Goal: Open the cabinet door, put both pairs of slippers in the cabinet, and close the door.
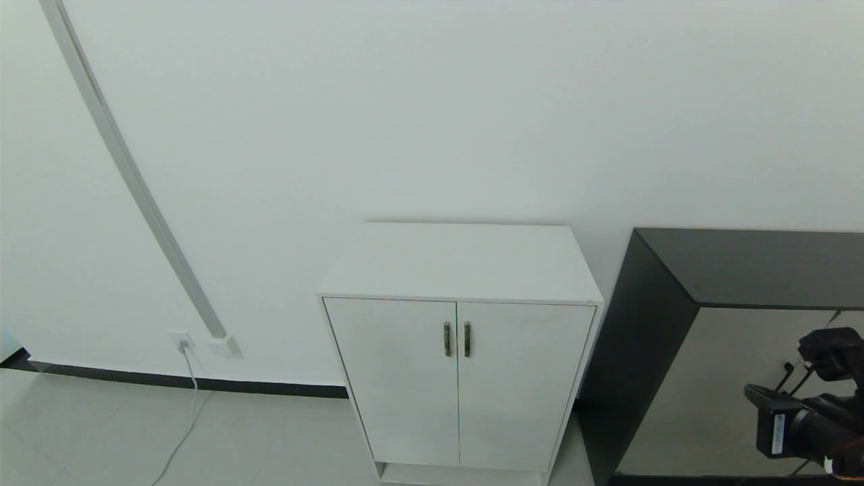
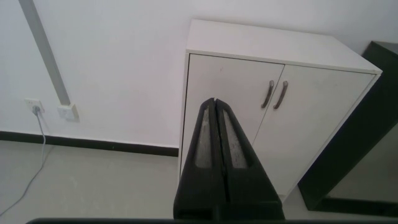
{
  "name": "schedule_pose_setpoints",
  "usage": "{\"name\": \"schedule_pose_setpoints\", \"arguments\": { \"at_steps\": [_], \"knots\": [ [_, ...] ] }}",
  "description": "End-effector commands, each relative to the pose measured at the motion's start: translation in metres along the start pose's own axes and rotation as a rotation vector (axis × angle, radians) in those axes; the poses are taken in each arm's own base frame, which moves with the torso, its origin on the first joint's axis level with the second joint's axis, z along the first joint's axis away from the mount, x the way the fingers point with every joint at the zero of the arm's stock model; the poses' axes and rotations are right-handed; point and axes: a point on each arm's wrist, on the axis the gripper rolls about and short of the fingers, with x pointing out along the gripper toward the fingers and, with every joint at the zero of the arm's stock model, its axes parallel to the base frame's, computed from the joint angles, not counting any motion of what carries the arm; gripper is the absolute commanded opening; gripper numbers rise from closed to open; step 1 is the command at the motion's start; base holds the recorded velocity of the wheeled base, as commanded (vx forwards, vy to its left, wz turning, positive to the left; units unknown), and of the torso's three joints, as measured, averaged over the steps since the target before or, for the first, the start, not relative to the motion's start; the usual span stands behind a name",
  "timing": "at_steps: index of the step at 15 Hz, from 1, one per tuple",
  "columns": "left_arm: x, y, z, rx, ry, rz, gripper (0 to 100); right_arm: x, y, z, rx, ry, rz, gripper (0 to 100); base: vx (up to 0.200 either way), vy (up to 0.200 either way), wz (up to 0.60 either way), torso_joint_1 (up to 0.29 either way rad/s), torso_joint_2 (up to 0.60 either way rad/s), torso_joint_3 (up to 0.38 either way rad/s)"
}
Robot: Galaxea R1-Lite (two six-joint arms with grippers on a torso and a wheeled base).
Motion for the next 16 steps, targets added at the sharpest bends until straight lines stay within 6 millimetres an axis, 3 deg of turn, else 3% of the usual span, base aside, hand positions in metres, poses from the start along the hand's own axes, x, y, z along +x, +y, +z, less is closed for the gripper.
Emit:
{"name": "schedule_pose_setpoints", "arguments": {
  "at_steps": [1, 7, 16],
  "knots": [
    [0.000, 0.000, 0.000, 0.000, 0.001, 0.001, 0, -0.020, -0.005, -0.014, -0.001, 0.000, 0.008, 0, 0.000, 0.000, 0.00, 0.000, 0.00, 0.000],
    [0.000, 0.000, 0.000, 0.000, 0.001, 0.001, 0, -0.073, -0.016, -0.033, -0.004, 0.016, 0.122, 0, 0.000, 0.000, 0.00, 0.000, 0.00, 0.000],
    [0.000, 0.000, 0.000, 0.000, 0.001, 0.001, 0, -0.108, -0.021, -0.066, -0.008, 0.090, 0.309, 0, 0.000, 0.000, 0.00, 0.000, 0.00, 0.000]
  ]
}}
